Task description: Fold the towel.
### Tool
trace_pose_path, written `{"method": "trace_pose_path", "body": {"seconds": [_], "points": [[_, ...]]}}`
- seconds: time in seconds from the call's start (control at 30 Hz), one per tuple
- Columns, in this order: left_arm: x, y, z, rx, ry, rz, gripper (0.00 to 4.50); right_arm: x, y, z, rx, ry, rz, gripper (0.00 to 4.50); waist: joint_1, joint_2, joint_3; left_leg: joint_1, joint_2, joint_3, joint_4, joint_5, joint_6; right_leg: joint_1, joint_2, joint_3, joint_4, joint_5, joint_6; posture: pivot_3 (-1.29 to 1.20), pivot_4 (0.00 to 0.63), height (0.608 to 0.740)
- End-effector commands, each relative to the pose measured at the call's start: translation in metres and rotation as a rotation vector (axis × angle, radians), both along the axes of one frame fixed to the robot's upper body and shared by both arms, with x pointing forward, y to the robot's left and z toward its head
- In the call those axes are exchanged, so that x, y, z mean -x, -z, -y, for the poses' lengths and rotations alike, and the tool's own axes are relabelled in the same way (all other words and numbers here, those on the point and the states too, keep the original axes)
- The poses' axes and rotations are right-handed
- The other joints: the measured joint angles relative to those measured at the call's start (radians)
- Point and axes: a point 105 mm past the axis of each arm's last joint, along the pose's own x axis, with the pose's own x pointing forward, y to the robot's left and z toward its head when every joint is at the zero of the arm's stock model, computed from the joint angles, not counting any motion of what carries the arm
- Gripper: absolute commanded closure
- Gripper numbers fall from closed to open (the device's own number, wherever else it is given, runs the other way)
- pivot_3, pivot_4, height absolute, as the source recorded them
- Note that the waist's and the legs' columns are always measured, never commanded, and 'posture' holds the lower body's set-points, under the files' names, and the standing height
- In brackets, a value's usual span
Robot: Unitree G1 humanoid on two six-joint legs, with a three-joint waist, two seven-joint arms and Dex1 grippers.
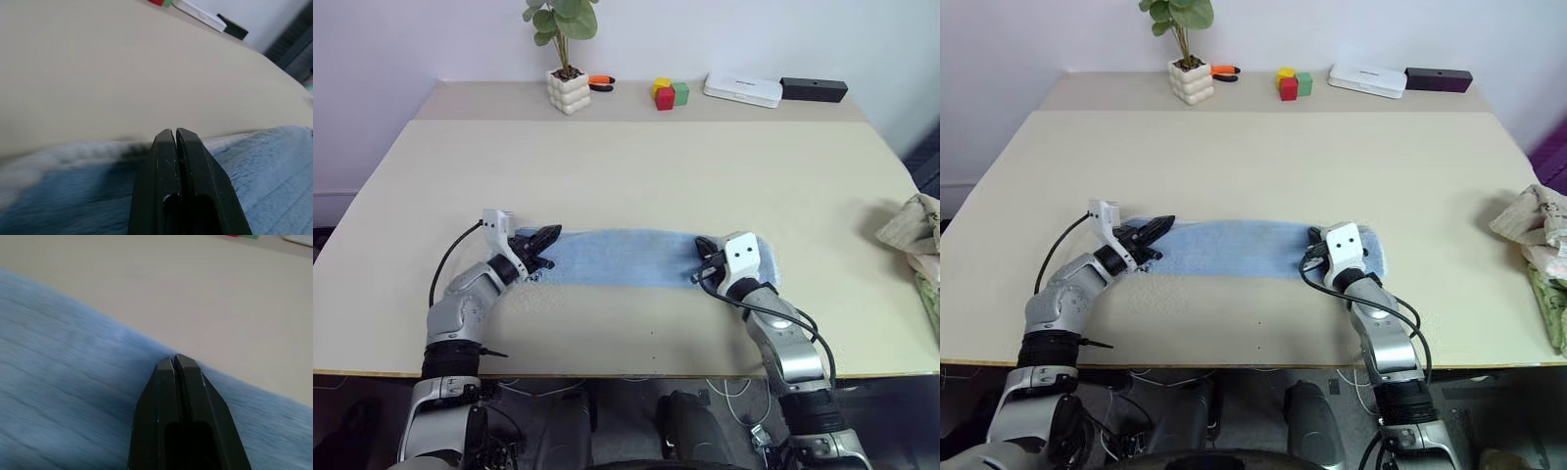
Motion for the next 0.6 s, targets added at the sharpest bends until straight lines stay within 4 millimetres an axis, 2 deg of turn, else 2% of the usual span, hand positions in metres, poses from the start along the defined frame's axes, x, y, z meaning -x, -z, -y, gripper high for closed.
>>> {"method": "trace_pose_path", "body": {"seconds": [0.03,0.3,0.6], "points": [[0.002,0.001,-0.021,-0.035,-0.051,0.013,4.43,-0.001,0.004,0.027,0.028,0.08,-0.01,4.5,0.0,0.0,0.0,0.001,0.0,0.0,0.0,0.0,0.0,0.001,0.0,0.0,0.0,0.0,0.0,0.0,0.15,0.74],[0.003,0.003,-0.048,-0.072,-0.107,0.011,4.43,0.0,0.004,0.063,0.078,0.151,-0.017,4.5,0.0,-0.001,-0.001,0.002,0.0,0.0,-0.001,0.0,0.0,0.003,0.0,0.0,0.0,0.0,0.0,0.0,0.15,0.74],[0.002,-0.008,-0.057,-0.098,-0.123,0.042,4.43,0.004,0.001,0.09,0.128,0.217,-0.011,4.5,0.0,-0.002,-0.001,0.003,0.0,0.0,-0.001,0.0,0.0,0.003,0.0,0.0,-0.001,0.0,0.0,0.0,0.15,0.74]]}}
